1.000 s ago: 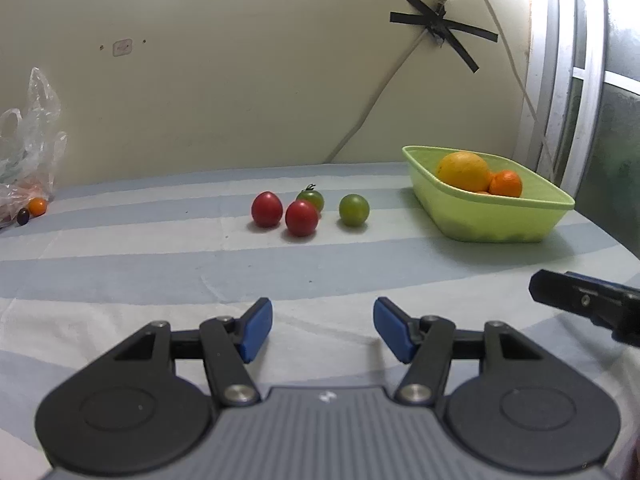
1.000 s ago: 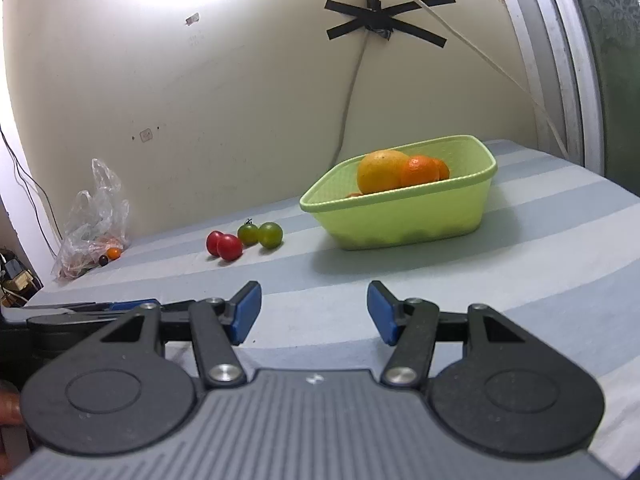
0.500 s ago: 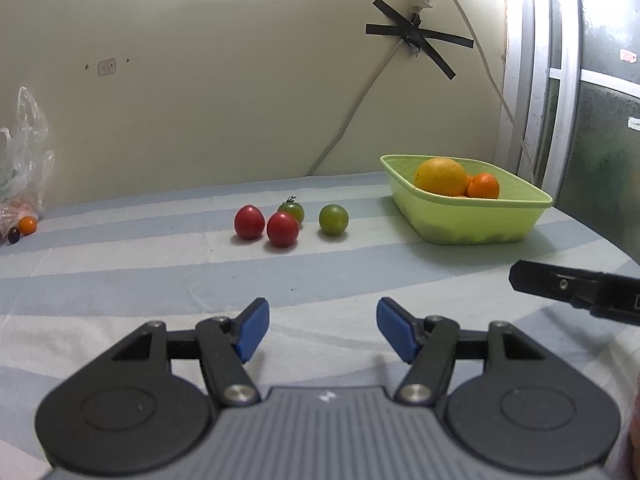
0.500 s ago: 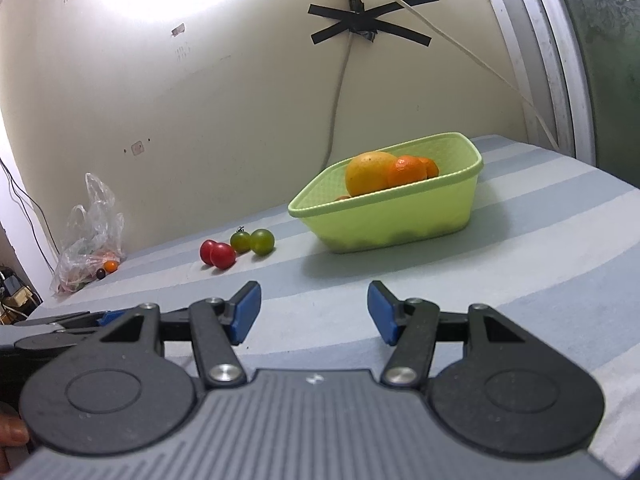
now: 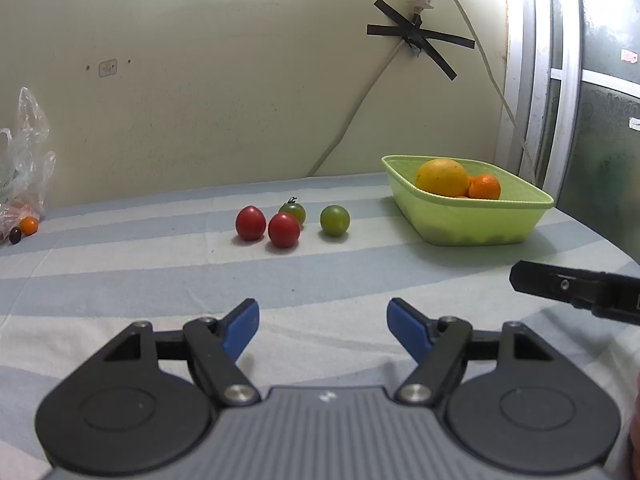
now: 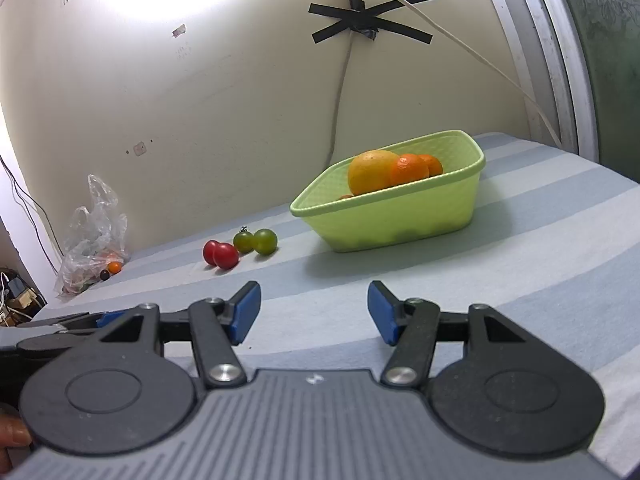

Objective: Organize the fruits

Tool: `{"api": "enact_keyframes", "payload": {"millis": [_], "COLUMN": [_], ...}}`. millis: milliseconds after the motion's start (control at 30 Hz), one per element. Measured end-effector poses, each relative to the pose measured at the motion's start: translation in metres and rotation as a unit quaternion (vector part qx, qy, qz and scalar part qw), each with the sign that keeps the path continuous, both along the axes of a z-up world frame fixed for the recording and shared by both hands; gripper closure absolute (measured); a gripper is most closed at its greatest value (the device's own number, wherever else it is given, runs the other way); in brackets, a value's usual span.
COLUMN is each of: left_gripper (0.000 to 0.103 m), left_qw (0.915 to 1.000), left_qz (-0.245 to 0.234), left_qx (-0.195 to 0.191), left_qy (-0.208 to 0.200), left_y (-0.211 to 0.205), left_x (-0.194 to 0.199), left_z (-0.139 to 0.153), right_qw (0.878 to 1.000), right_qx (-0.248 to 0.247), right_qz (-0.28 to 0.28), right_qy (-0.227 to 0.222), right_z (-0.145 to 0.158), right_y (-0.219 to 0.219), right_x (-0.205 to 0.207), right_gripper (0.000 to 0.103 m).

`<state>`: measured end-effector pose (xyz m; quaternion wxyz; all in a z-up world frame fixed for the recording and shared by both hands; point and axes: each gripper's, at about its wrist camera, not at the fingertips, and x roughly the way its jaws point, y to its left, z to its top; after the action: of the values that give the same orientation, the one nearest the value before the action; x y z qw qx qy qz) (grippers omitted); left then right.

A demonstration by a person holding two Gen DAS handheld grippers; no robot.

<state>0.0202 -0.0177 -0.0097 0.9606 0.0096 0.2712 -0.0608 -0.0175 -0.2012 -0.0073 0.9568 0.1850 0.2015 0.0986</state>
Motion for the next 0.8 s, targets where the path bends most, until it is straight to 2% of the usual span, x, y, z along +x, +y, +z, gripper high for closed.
{"api": "enact_keyframes", "payload": {"millis": [800], "left_gripper": [0.026], "left_qw": [1.0000], "left_qz": [0.000], "left_qx": [-0.001], "left_qy": [0.002], "left_y": [0.0011], "left_x": [0.0014], "left_z": [-0.0007], "right_qw": [1.000], "right_qx": [0.000], "right_qz": [-0.003], "right_qy": [0.001], "right_z": [0.0010], "right_y": [0.0019], "right_x": [-0.0005], "right_gripper": [0.041]}}
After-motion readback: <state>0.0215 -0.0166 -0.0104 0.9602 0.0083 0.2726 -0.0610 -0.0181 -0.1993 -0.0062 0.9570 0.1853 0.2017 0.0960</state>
